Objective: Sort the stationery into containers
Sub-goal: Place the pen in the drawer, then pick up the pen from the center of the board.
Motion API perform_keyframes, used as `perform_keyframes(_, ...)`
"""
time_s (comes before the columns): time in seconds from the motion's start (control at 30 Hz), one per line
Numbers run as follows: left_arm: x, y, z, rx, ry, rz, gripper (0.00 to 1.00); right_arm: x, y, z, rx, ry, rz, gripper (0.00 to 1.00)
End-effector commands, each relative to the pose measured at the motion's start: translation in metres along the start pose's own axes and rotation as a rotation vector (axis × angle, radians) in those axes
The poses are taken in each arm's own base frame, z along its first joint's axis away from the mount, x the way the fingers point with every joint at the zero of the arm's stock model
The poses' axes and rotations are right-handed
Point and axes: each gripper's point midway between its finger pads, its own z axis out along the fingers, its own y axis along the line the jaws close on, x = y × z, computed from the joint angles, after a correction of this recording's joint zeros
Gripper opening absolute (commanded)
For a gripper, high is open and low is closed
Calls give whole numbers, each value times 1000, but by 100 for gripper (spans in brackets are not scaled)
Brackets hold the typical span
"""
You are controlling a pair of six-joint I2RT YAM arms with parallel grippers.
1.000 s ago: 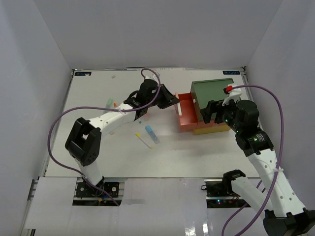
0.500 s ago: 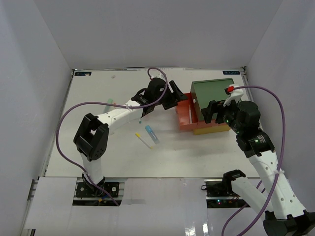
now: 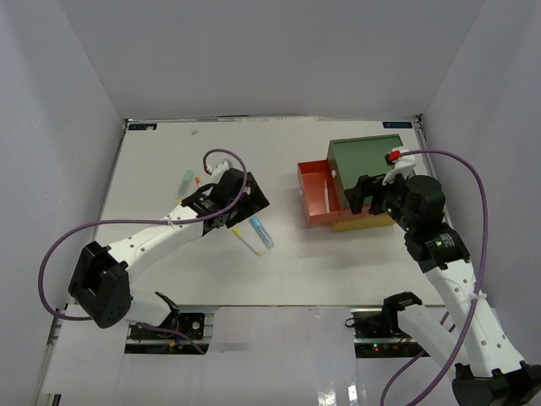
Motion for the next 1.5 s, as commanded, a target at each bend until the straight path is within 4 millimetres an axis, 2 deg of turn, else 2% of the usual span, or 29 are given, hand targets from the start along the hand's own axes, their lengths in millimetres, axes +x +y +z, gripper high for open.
perform_keyframes(0.0, 29, 77, -1, -269, 34, -60, 97, -8, 5, -1, -30, -47, -8, 90)
perform_keyframes(0.1, 46, 107, 2, -372, 69, -63, 93, -7, 6, -1, -33, -46, -5, 90)
perform_keyframes(0.2, 55, 123, 9, -462, 85, -70, 87, -7, 6, -2, -30, -48, -4, 90)
perform_keyframes(0.27, 56, 126, 15, -503, 95, -53, 83, -8, 6, -3, -29, -51, -5, 90)
perform_keyframes(0.4, 56, 122, 26, -521, 98, -44, 77, -6, 4, -4, -20, -52, -5, 90)
perform_keyframes(0.6, 56, 116, 39, -511, 97, -44, 74, -6, 4, -4, -20, -51, -6, 90)
perform_keyframes(0.87, 74, 132, 47, -564, 154, -34, 68, -5, 3, -5, -14, -53, -6, 90)
perform_keyframes(0.97, 78, 134, 48, -571, 170, -29, 62, -4, 2, -4, -11, -52, -6, 90)
perform_keyframes(1.13, 77, 135, 43, -564, 167, -22, 47, -3, 1, -4, -8, -52, -6, 90)
perform_keyframes(1.23, 69, 132, 37, -539, 144, -8, 37, -4, 2, -4, -12, -53, -6, 90)
perform_keyframes(1.37, 49, 111, 28, -440, 87, 27, 27, -3, 2, -3, -14, -52, -6, 90)
perform_keyframes(1.47, 23, 70, 17, -251, 22, 49, 20, -4, 3, -3, -15, -53, -6, 90)
